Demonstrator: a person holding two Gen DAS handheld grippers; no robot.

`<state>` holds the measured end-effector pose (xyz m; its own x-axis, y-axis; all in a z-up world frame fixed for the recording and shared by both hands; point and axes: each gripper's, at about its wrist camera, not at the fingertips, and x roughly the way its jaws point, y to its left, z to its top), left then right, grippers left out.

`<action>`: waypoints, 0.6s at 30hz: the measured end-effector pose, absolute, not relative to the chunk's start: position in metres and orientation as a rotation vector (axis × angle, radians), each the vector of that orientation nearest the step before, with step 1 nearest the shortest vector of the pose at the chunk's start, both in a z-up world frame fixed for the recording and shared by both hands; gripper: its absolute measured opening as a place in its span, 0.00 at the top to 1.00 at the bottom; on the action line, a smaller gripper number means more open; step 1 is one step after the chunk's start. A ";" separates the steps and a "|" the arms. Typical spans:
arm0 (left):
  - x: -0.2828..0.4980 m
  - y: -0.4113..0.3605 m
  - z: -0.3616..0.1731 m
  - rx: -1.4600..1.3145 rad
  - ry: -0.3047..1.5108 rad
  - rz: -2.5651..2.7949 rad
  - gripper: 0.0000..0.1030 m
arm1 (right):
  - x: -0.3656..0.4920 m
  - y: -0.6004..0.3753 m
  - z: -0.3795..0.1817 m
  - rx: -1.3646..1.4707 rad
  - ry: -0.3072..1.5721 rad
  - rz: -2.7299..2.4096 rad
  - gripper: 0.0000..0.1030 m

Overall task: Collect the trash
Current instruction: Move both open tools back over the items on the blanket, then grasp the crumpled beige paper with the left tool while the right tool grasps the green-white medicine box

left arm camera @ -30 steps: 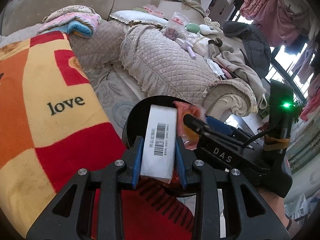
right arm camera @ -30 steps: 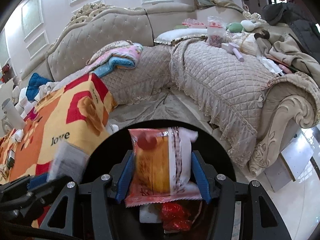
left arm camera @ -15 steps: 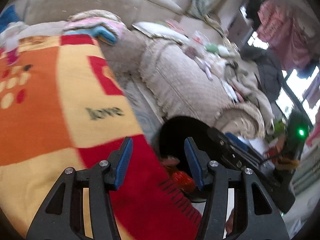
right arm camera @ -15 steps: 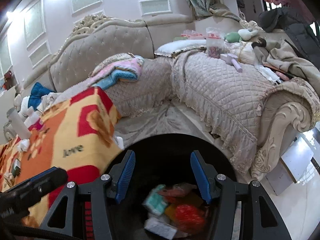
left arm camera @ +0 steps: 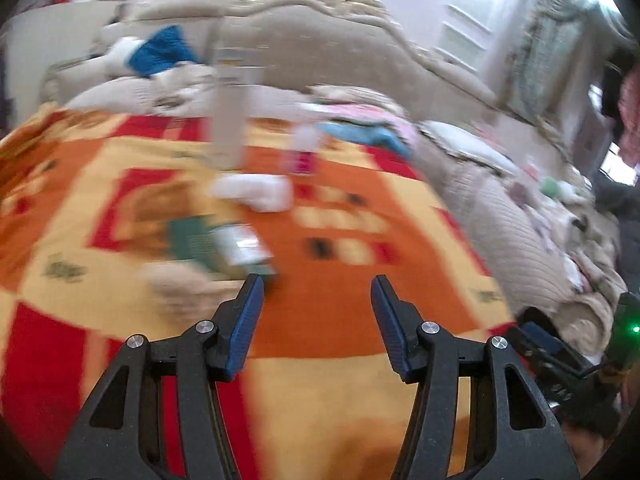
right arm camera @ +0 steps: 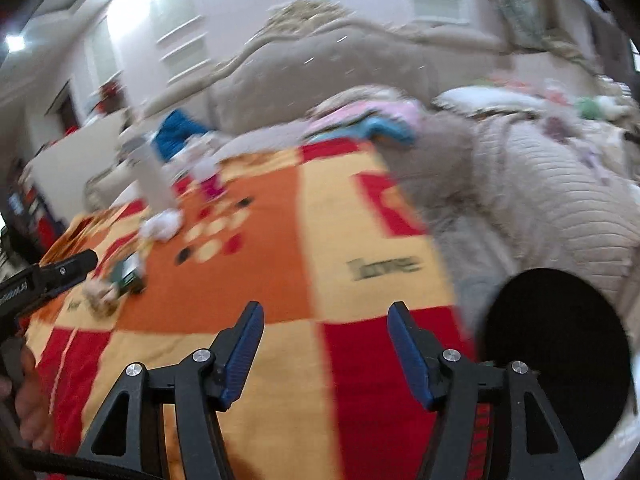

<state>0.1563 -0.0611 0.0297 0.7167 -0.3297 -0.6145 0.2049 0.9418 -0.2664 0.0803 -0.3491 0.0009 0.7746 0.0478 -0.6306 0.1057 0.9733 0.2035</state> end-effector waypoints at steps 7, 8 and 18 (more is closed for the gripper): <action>0.170 0.007 -0.004 -0.239 0.778 -0.225 0.44 | 0.101 -0.313 -0.014 0.167 0.745 0.030 0.40; 0.173 0.007 -0.007 -0.229 0.783 -0.223 0.44 | 0.105 -0.312 -0.015 0.158 0.755 0.029 0.40; 0.217 -0.016 -0.024 -0.186 0.826 -0.230 0.47 | 0.110 -0.315 -0.020 0.171 0.786 0.024 0.40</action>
